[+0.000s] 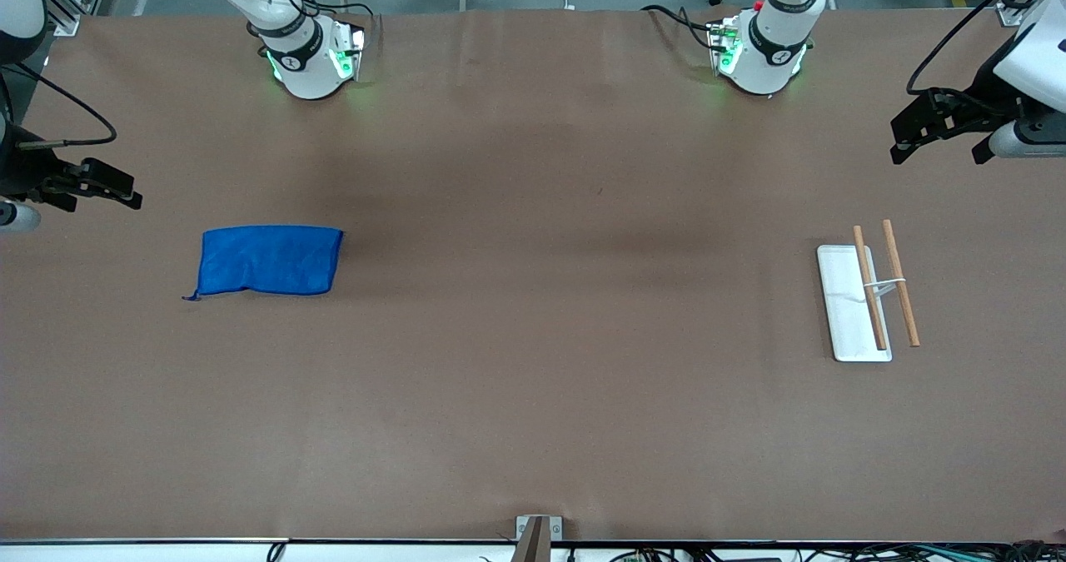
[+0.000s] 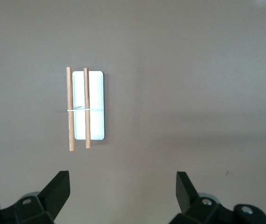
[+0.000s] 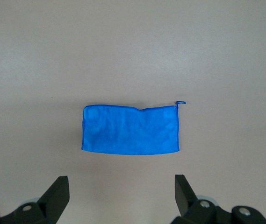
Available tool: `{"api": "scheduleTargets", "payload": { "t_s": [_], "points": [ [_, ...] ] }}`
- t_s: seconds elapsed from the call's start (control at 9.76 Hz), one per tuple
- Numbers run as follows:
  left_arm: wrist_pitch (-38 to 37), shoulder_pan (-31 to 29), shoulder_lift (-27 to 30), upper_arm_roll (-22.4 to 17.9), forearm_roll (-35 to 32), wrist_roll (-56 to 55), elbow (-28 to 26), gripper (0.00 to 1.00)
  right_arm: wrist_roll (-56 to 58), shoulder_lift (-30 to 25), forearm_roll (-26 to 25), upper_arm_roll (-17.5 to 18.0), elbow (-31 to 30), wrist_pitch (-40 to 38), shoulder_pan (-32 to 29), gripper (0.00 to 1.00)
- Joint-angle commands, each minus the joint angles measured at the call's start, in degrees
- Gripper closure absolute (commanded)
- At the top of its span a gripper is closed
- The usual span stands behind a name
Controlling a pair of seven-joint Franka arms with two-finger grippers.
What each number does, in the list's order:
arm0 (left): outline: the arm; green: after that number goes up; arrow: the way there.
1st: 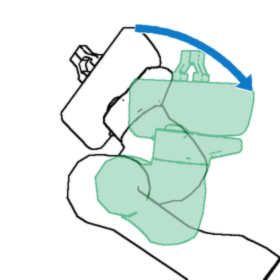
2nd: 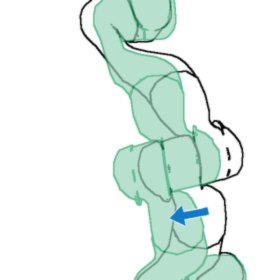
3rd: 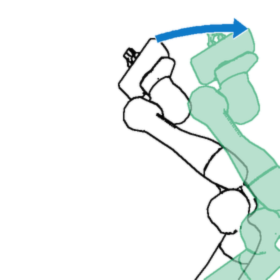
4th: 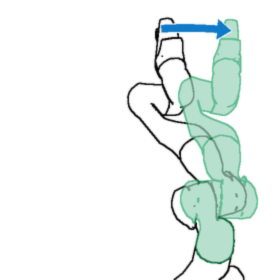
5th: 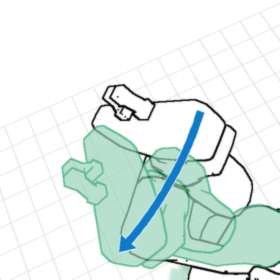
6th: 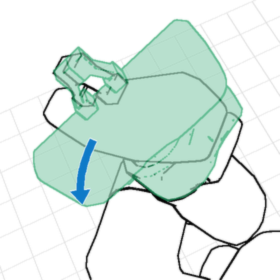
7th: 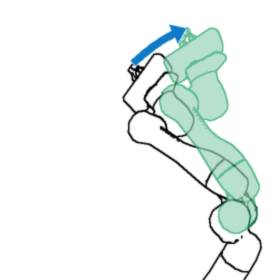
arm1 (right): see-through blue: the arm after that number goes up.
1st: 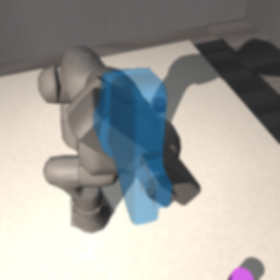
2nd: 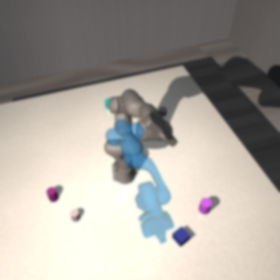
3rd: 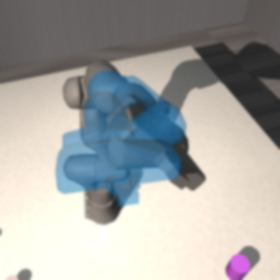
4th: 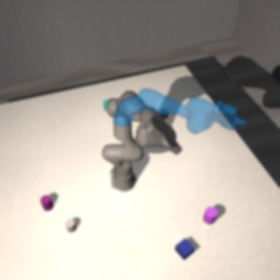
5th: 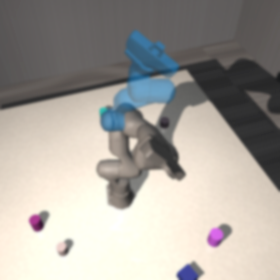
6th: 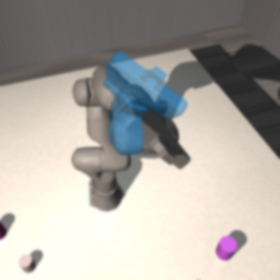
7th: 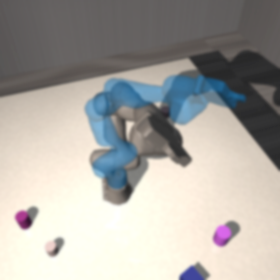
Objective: Right arm passes towel to left arm to hang
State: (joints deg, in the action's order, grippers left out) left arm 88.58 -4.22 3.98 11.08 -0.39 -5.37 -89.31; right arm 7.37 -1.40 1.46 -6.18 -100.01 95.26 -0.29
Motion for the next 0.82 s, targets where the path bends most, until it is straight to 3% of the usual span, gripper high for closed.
{"api": "scheduleTargets", "payload": {
  "t_s": [0.0,0.41,0.72],
  "points": [
    [-2.00,0.27,-0.73,0.08,-0.22,1.07,-0.51,0.00,0.71,-1.76,0.39,0.03,-1.59,0.54,-0.24,0.01],
    [-2.01,0.62,-3.98,0.08,-0.23,1.15,2.21,0.00,0.71,-1.59,0.39,0.03,-2.55,0.89,-0.33,0.02],
    [-1.75,1.67,-5.04,0.26,1.53,-0.33,2.13,0.00,0.97,-1.76,0.39,0.03,-11.14,8.07,-1.29,0.02]
  ]
}}
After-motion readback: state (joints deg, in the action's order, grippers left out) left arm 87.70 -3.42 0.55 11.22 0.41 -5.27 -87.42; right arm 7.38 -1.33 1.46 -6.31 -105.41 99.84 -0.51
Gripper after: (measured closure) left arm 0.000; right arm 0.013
